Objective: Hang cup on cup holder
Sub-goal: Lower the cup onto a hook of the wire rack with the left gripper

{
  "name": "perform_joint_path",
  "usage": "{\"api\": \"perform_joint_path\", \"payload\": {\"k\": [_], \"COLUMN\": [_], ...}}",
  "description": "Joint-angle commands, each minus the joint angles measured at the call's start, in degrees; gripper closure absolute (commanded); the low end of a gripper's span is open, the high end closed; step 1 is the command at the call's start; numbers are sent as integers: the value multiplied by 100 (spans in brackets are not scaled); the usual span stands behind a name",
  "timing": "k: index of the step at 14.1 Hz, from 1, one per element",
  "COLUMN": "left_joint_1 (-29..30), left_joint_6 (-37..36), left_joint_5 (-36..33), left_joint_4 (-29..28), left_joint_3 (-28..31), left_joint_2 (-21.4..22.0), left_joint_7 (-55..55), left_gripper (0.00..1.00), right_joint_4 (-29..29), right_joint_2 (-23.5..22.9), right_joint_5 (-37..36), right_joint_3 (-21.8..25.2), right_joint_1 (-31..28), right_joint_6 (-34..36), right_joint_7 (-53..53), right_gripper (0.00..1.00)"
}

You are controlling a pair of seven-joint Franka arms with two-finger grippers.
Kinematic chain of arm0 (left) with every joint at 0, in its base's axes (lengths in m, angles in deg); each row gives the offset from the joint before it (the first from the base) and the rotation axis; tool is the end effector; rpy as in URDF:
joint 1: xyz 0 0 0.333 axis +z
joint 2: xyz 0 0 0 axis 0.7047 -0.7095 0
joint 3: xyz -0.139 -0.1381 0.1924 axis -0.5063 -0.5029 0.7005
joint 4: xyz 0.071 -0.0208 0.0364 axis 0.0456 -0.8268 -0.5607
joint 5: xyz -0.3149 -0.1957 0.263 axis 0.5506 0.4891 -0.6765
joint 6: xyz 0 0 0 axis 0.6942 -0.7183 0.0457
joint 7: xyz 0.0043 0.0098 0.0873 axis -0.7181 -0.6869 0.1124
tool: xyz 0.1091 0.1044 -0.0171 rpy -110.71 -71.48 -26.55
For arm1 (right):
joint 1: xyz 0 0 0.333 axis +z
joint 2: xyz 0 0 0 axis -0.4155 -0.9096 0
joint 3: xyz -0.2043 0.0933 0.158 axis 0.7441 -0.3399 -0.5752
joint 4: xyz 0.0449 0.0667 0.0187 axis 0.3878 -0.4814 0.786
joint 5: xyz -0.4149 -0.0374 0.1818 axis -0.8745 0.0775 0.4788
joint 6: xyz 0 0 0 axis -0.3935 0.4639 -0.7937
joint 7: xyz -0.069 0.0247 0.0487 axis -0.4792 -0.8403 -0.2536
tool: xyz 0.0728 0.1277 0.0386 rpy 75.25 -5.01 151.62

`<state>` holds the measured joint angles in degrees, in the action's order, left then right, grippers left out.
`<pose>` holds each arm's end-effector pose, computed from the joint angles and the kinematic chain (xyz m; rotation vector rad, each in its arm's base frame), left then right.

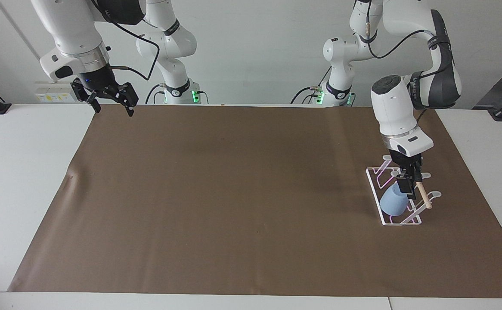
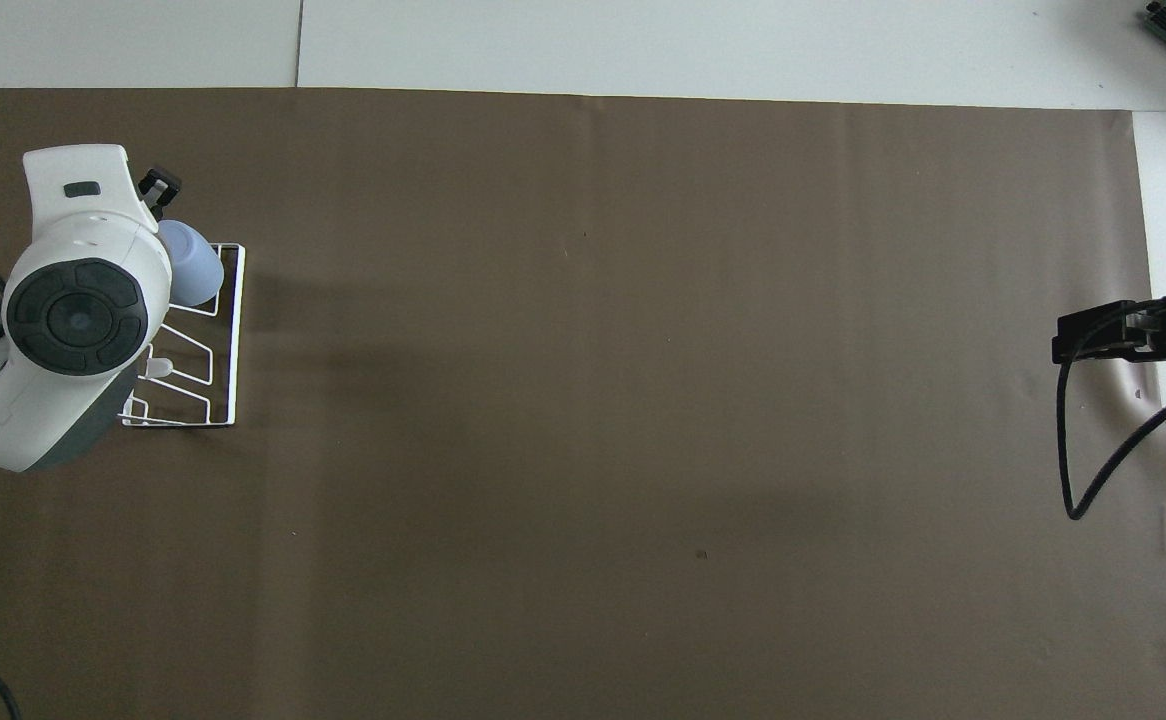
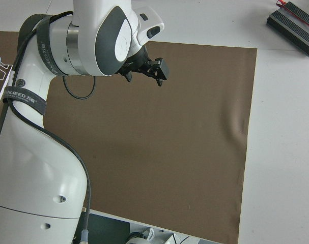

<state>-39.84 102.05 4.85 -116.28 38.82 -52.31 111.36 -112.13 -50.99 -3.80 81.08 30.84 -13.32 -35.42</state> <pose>0.6767 -0.0669 0.3381 -2.5224 -1.2265 -0.9819 0.5977 -0.0177 0.5381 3.0981 -0.1776 -0.0149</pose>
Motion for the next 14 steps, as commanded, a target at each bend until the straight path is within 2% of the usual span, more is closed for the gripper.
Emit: {"api": "perform_joint_path", "payload": {"k": [1,3,9,14], "left_joint_1": [31,31,-31,-40], "left_joint_6": [74,21,-303,-489], "left_joint_5": [-119,-128,-14,548], "left_joint_4": [-124,-97,-62,-18], "left_joint_3": [13,13,-22,-84], "left_joint_2": [88,88,167,273], "left_joint_7": [-44,-140,-255,-273], "left_gripper": [8,0,0,0], "right_joint_4": [-1,8,-10,-18], "right_joint_2": [23,23,23,23], "right_joint_5": [266,274,222,195], "right_joint_3": [50,50,41,41], "right_joint_1": [-75,-75,-49,-40], "right_joint_6": [6,-30,-144,-249], "right_joint_7": [-164,-190,-164,-155], "right_gripper": [0,0,0,0]}}
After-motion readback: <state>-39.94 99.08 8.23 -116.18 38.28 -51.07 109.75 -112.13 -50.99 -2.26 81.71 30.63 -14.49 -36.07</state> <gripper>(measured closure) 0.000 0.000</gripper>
